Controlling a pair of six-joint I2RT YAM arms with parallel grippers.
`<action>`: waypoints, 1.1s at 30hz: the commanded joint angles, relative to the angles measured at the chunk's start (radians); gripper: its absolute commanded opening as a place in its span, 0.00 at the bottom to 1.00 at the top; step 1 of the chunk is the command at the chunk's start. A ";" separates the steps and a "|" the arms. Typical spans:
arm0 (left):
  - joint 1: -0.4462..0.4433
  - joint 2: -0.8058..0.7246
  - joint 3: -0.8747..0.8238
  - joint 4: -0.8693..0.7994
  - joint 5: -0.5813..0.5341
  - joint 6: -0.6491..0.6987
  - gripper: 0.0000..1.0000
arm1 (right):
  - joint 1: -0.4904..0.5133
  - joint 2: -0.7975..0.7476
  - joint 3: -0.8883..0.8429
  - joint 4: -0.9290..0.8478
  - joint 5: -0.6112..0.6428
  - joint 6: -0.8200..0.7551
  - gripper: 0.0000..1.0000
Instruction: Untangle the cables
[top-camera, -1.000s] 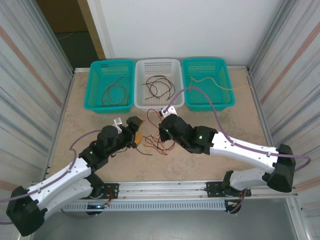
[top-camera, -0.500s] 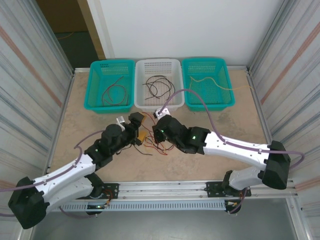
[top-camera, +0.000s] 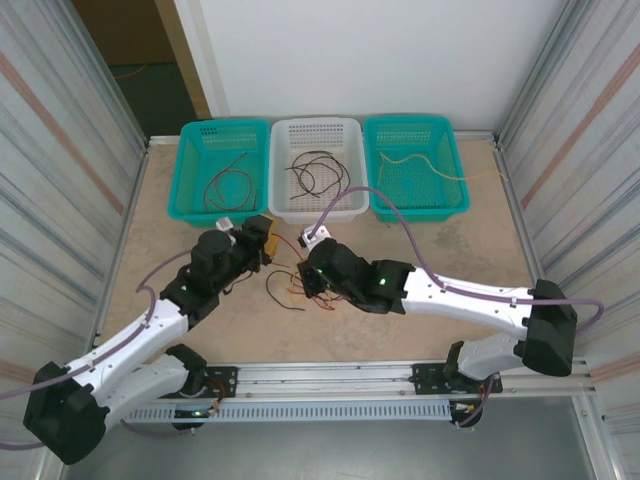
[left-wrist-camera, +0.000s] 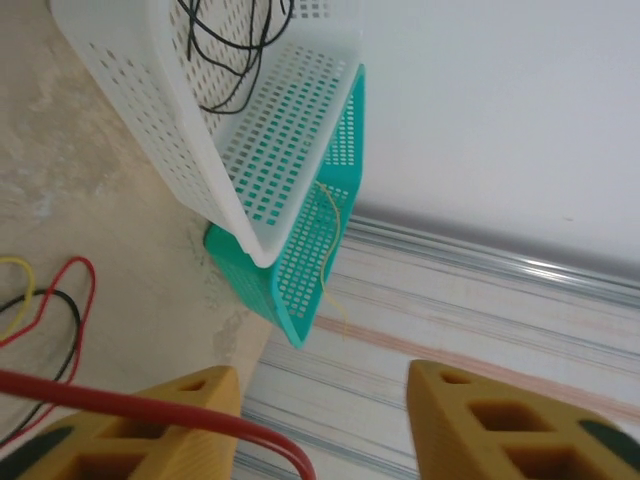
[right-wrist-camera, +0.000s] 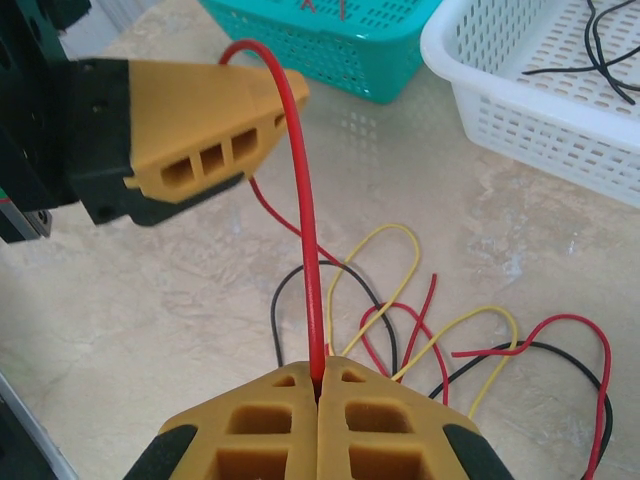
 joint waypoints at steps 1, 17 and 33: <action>0.017 -0.016 0.039 -0.120 0.006 0.067 0.42 | 0.004 -0.039 -0.008 0.012 -0.001 -0.022 0.00; 0.020 0.034 0.258 -0.422 -0.049 0.499 0.00 | 0.003 -0.055 0.004 -0.020 0.020 -0.032 0.00; -0.042 0.115 0.653 -0.657 -0.077 1.077 0.00 | 0.005 -0.086 0.108 -0.105 -0.038 -0.065 0.08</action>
